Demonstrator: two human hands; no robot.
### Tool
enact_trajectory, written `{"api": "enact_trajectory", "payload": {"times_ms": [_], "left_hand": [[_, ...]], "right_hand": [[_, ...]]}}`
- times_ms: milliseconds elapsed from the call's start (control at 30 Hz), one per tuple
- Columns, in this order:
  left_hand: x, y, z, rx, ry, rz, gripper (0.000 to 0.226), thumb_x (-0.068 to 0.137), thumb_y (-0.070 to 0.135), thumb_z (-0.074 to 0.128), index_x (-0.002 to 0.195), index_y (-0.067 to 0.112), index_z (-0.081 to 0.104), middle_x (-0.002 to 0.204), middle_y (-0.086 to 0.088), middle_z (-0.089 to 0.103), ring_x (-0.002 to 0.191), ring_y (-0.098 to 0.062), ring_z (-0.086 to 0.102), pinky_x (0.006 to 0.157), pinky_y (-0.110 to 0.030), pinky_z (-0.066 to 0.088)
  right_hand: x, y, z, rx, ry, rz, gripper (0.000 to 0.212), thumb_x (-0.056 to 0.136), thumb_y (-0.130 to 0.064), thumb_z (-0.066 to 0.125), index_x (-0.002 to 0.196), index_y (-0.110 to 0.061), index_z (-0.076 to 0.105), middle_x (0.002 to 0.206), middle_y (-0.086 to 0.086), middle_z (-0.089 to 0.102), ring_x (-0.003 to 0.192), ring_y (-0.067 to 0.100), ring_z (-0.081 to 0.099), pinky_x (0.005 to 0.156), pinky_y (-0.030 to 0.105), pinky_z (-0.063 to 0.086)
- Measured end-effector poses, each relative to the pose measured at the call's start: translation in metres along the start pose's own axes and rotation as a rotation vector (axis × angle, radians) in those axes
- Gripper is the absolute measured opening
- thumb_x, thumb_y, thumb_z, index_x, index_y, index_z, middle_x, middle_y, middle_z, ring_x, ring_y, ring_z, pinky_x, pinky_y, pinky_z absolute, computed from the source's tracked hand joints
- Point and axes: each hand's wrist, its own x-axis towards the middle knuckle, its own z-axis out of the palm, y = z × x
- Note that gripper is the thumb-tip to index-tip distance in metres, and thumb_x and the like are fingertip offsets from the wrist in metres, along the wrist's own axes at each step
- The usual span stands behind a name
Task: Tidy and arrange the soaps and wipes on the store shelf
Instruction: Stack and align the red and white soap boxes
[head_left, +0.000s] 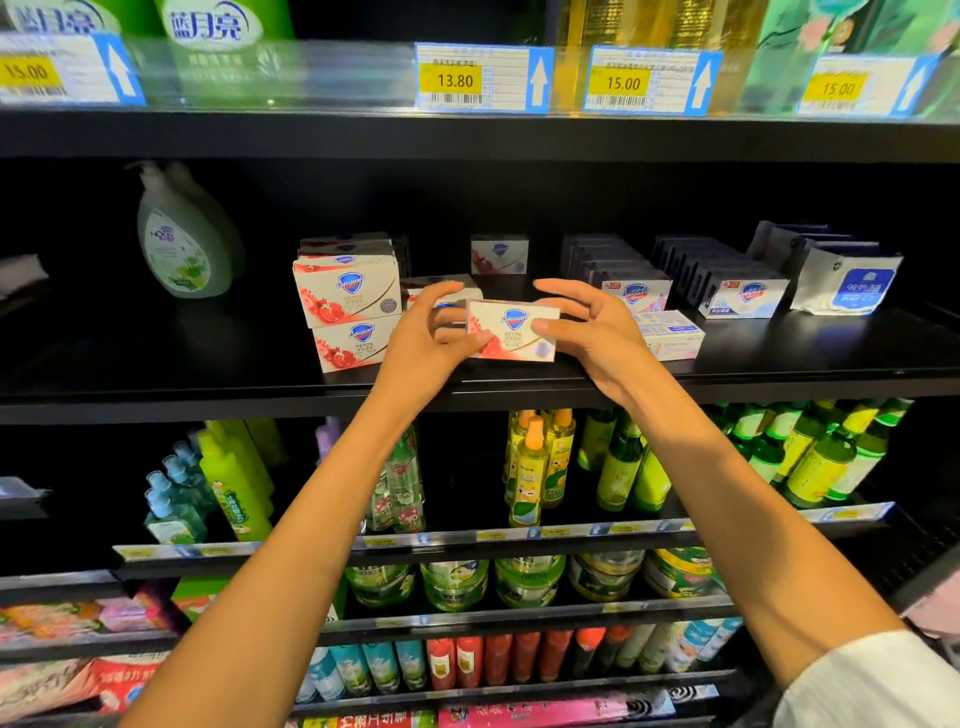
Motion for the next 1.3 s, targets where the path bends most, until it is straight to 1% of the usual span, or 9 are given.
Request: {"api": "enact_trajectory", "payload": {"times_ms": [167, 333, 467, 700, 867, 933, 1033, 1133, 1300], "left_hand": [[-0.033, -0.017, -0.013, 0.465, 0.122, 0.171, 0.045, 0.096, 0.034, 0.074, 0.135, 0.017, 0.060, 0.119, -0.001, 0.072, 0.109, -0.014, 0.067, 0.098, -0.033, 0.054], [-0.055, -0.035, -0.021, 0.773, -0.033, 0.370, 0.036, 0.099, 0.041, 0.067, 0.121, 0.013, 0.073, 0.122, 0.000, 0.071, 0.115, -0.019, 0.064, 0.097, -0.033, 0.049], [-0.054, -0.039, -0.022, 0.810, -0.020, 0.391, 0.033, 0.100, 0.033, 0.069, 0.124, 0.012, 0.072, 0.127, -0.001, 0.070, 0.121, -0.021, 0.062, 0.098, -0.031, 0.045], [-0.051, -0.038, -0.022, 0.813, -0.027, 0.370, 0.034, 0.100, 0.035, 0.068, 0.126, 0.013, 0.072, 0.128, 0.000, 0.070, 0.121, -0.019, 0.062, 0.098, -0.031, 0.046], [-0.051, -0.034, -0.024, 0.814, -0.071, 0.333, 0.035, 0.100, 0.035, 0.067, 0.128, 0.013, 0.070, 0.130, -0.001, 0.069, 0.122, -0.019, 0.062, 0.101, -0.034, 0.047], [-0.050, -0.033, -0.025, 0.829, -0.084, 0.333, 0.037, 0.100, 0.036, 0.067, 0.129, 0.012, 0.070, 0.130, -0.001, 0.068, 0.122, -0.020, 0.062, 0.101, -0.036, 0.049], [-0.047, -0.027, -0.023, 0.864, -0.108, 0.330, 0.042, 0.100, 0.040, 0.066, 0.132, 0.014, 0.068, 0.134, -0.001, 0.066, 0.124, -0.020, 0.061, 0.102, -0.038, 0.051], [-0.035, -0.018, -0.016, 0.905, -0.200, 0.340, 0.050, 0.099, 0.048, 0.064, 0.138, 0.017, 0.064, 0.139, 0.001, 0.062, 0.128, -0.019, 0.058, 0.105, -0.041, 0.051], [-0.005, -0.011, -0.003, 0.919, -0.416, 0.332, 0.061, 0.097, 0.058, 0.061, 0.147, 0.023, 0.057, 0.153, 0.006, 0.052, 0.144, -0.013, 0.043, 0.120, -0.035, 0.035]], "right_hand": [[0.008, 0.002, 0.005, -0.159, -0.024, -0.032, 0.055, 0.083, 0.006, 0.081, 0.131, -0.015, 0.065, 0.119, 0.016, 0.073, 0.109, 0.028, 0.074, 0.095, 0.049, 0.060], [0.018, 0.001, 0.022, -0.418, -0.074, -0.100, 0.054, 0.081, -0.003, 0.086, 0.128, -0.015, 0.063, 0.115, 0.005, 0.073, 0.104, 0.007, 0.072, 0.083, 0.024, 0.060], [0.028, 0.001, 0.033, -0.587, -0.054, -0.142, 0.056, 0.080, -0.014, 0.089, 0.128, -0.019, 0.061, 0.110, -0.007, 0.066, 0.090, -0.004, 0.069, 0.072, 0.015, 0.056], [0.043, 0.007, 0.055, -0.663, -0.012, -0.170, 0.071, 0.073, -0.022, 0.094, 0.131, -0.026, 0.054, 0.117, 0.013, 0.062, 0.096, 0.022, 0.069, 0.084, 0.036, 0.061], [0.044, 0.007, 0.053, -0.617, -0.039, -0.115, 0.072, 0.074, -0.025, 0.094, 0.133, -0.027, 0.053, 0.114, 0.009, 0.065, 0.099, 0.019, 0.071, 0.086, 0.034, 0.061], [0.045, 0.007, 0.044, -0.438, -0.013, -0.023, 0.066, 0.079, -0.025, 0.090, 0.134, -0.024, 0.055, 0.117, 0.007, 0.067, 0.104, 0.018, 0.072, 0.091, 0.034, 0.062], [0.053, 0.009, 0.034, -0.164, 0.081, 0.061, 0.034, 0.091, -0.021, 0.080, 0.119, -0.020, 0.060, 0.115, 0.005, 0.071, 0.112, 0.023, 0.071, 0.097, 0.042, 0.060], [0.074, 0.014, 0.030, -0.189, 0.200, 0.060, 0.023, 0.092, -0.014, 0.076, 0.110, -0.019, 0.062, 0.108, 0.002, 0.071, 0.105, 0.019, 0.070, 0.098, 0.039, 0.059], [0.138, 0.036, 0.023, -0.359, 0.351, 0.036, 0.062, 0.067, -0.020, 0.086, 0.125, -0.010, 0.066, 0.122, 0.009, 0.070, 0.113, 0.026, 0.068, 0.098, 0.039, 0.057]]}}
